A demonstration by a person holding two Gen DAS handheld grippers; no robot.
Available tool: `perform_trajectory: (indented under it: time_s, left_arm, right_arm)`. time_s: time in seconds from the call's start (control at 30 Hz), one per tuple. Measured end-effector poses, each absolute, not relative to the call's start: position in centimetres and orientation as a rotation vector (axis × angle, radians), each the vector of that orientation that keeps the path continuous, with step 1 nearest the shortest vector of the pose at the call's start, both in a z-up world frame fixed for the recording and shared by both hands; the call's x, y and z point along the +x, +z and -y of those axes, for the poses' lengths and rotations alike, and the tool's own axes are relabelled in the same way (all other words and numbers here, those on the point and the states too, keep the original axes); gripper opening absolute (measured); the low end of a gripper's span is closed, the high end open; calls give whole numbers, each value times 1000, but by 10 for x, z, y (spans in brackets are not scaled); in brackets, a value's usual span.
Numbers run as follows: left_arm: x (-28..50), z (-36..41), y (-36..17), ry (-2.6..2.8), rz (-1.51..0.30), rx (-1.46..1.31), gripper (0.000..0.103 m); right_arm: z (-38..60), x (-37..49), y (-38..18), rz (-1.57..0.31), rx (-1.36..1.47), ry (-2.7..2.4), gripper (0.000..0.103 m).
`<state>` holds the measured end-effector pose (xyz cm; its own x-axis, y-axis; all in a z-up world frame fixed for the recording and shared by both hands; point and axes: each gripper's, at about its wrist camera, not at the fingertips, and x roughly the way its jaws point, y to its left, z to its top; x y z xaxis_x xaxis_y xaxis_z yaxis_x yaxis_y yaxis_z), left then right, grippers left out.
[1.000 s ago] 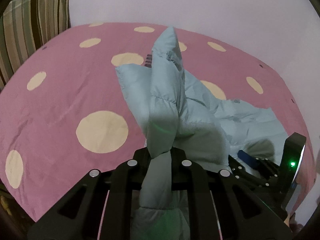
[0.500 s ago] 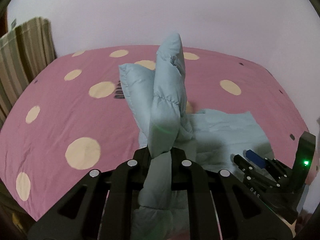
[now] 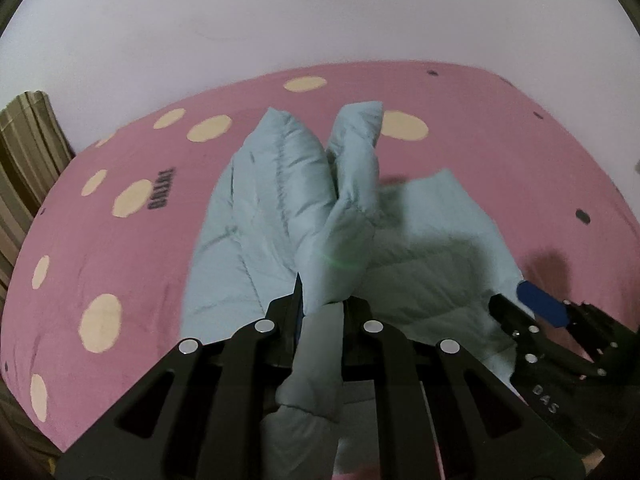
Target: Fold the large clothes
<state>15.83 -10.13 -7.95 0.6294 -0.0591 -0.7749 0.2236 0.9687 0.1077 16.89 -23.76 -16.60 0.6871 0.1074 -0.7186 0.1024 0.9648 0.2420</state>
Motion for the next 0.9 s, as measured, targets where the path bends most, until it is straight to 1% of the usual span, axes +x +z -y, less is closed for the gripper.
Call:
perform_trajectory:
  time_s: [0.17,0.3,0.4,0.43,0.47,0.5,0.63,0.73,0.9]
  left_arm:
    - [158,127,-104,-164,-902,227,11]
    - [155,146,-115,-166,-903,255,15]
    - [150,148,-111,-181,-884,250,24]
    - [149,147,-108,-189,-881,235,32]
    - [147,145,-105,-200,-880,213,36]
    - [144,141,-98,-222,-877,178,43]
    - [126,131,-69,-276,-828,127,59]
    - [112,114,-49,-279,-766,117,67]
    - [111,52,-34,-172,-714,63,73]
  right_arm:
    - [255,161,-173,-825,297,-31,37]
    - [266,154,-176,-832,315,-51,37]
    - [270,152,-177,-834,317,-62,37]
    - [271,154,-177,-835,317,-63,37]
    - [270,154,-176,-834,315,-65,37]
    - [270,154,-175,-834,312,-67,37]
    - [269,157,-172,-830,302,-66,37]
    - [266,155,-166,-825,298,-57,40]
    - [250,161,-154,-817,278,-28,40]
